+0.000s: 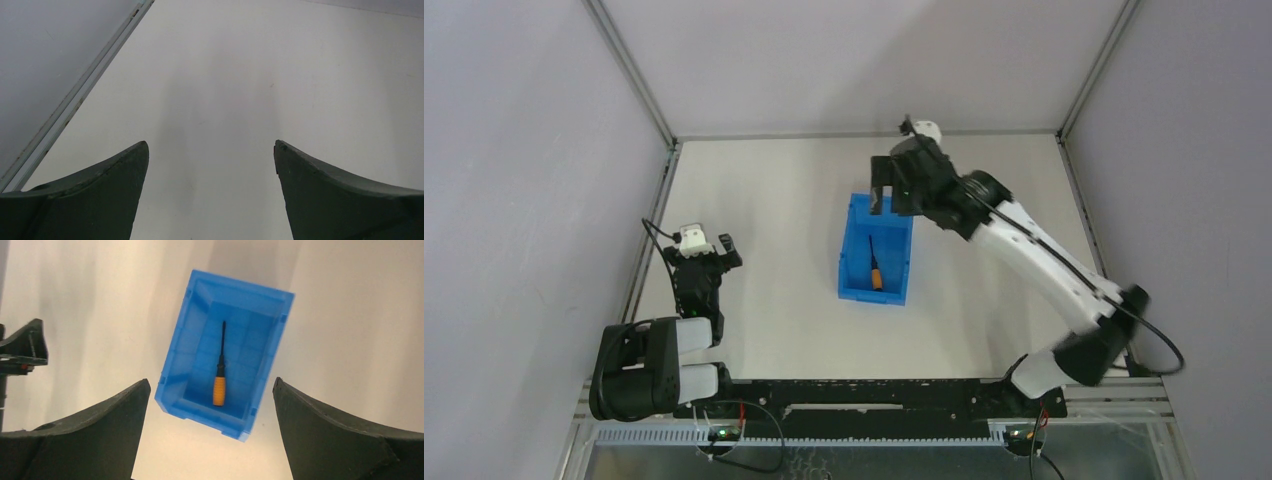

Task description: Put the screwdriver in the bin

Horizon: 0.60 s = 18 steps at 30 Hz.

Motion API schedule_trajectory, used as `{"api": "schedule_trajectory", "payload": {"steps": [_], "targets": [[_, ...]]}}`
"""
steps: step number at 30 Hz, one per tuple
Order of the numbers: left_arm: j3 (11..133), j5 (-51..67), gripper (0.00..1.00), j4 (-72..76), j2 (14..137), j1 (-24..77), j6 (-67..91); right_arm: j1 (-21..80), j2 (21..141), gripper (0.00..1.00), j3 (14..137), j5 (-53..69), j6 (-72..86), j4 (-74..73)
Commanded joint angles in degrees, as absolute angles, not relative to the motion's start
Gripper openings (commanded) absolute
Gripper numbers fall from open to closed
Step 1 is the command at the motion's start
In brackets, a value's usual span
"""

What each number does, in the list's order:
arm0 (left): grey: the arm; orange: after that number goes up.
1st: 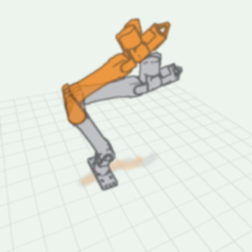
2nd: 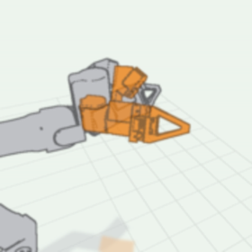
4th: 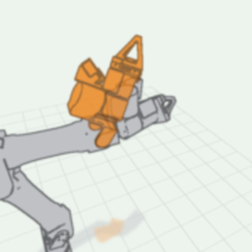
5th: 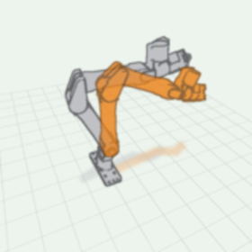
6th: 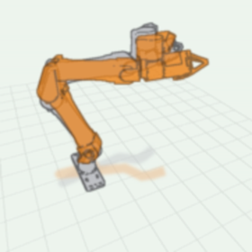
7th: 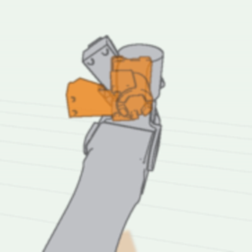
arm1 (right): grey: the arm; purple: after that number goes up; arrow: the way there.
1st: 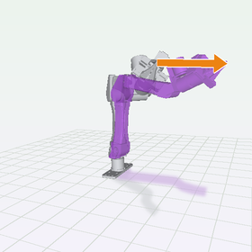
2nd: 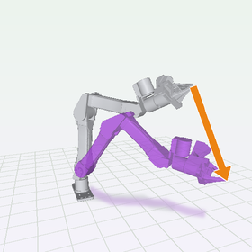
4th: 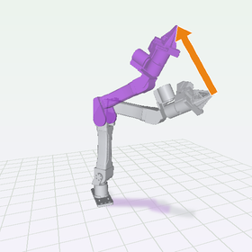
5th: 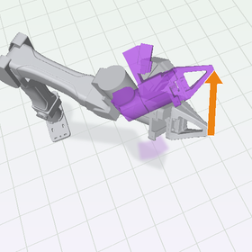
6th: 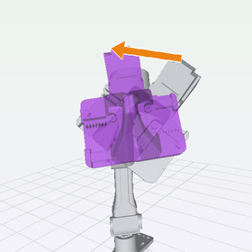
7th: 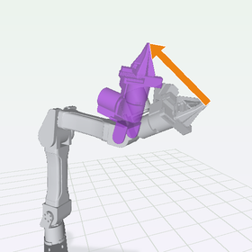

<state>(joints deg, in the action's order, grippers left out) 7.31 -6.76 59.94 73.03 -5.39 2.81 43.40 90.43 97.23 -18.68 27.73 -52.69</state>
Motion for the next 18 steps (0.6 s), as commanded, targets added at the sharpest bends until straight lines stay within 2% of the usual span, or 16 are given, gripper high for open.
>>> {"api": "schedule_trajectory", "payload": {"steps": [1,7,13,18], "targets": [[10.1,-6.0,1.0,62.3,72.1,-5.5,2.2,43.7,77.3,1.0,87.2,-25.8,20.4,-44.3],[10.1,-6.0,1.0,62.3,72.1,-5.4,2.3,38.1,56.8,1.0,65.5,-27.3,18.9,-31.6],[10.1,-6.0,1.0,62.3,72.1,-5.5,2.2,30.3,44.8,1.0,46.3,-26.3,22.4,-26.9],[10.1,-5.9,1.0,62.3,72.1,-5.5,2.3,28.4,37.9,1.0,32.1,-26.1,27.5,-22.9]]}}
